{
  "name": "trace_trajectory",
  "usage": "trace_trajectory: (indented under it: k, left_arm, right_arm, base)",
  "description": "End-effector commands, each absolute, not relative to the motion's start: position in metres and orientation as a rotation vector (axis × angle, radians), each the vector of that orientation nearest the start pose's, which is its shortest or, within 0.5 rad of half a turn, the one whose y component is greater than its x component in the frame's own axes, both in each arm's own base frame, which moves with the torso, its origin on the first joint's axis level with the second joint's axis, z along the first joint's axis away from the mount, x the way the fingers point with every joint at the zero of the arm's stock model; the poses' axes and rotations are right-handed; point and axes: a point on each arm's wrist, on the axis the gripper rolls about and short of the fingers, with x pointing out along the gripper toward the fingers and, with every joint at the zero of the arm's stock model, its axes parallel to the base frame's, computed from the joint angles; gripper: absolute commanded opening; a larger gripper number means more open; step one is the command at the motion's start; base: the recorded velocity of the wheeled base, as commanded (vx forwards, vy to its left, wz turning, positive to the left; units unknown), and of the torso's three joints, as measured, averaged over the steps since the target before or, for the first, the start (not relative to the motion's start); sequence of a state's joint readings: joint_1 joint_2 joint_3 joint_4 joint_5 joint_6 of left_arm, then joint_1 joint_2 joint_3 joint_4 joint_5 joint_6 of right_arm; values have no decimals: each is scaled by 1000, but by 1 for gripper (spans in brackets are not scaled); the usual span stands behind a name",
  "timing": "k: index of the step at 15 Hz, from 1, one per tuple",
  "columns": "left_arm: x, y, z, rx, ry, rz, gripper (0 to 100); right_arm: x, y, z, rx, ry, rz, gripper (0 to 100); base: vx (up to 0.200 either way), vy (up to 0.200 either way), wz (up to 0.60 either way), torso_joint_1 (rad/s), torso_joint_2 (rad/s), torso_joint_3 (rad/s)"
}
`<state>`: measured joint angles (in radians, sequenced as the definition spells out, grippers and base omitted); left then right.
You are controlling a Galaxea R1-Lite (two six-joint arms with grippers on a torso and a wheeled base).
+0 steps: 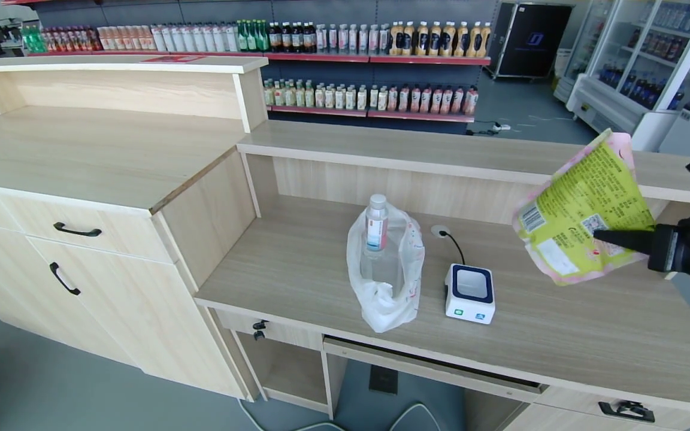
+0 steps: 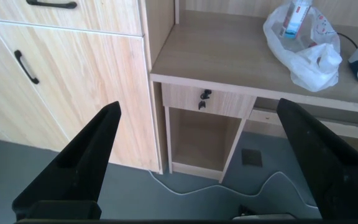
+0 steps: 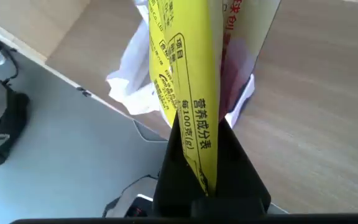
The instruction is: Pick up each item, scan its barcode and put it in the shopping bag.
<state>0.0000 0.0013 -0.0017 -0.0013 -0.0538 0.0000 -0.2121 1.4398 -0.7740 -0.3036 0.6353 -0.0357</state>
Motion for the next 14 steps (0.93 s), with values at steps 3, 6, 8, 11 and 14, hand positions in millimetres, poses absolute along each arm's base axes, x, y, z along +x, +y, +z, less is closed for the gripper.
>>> trace_trajectory:
  k: [3, 6, 8, 11, 14]
  left_arm:
    - [-23, -1, 76, 0, -2, -54, 100]
    - [-23, -1, 76, 0, -2, -54, 100]
    - [-23, -1, 76, 0, -2, -54, 100]
    - [-23, -1, 76, 0, -2, -54, 100]
    - [-23, -1, 76, 0, -2, -54, 100]
  right_arm:
    - [153, 4, 252, 20, 147, 758, 0]
    - [134, 22, 253, 21, 170, 879, 0]
    - [124, 32, 255, 9, 155, 955, 0]
    - [117, 42, 258, 0, 137, 1045, 0]
    - [114, 48, 264, -20, 107, 1102, 0]
  base:
    - [0, 0, 0, 0, 0, 0]
    - [0, 0, 0, 0, 0, 0]
    - [0, 0, 0, 0, 0, 0]
    - [0, 0, 0, 0, 0, 0]
    - [0, 0, 0, 0, 0, 0]
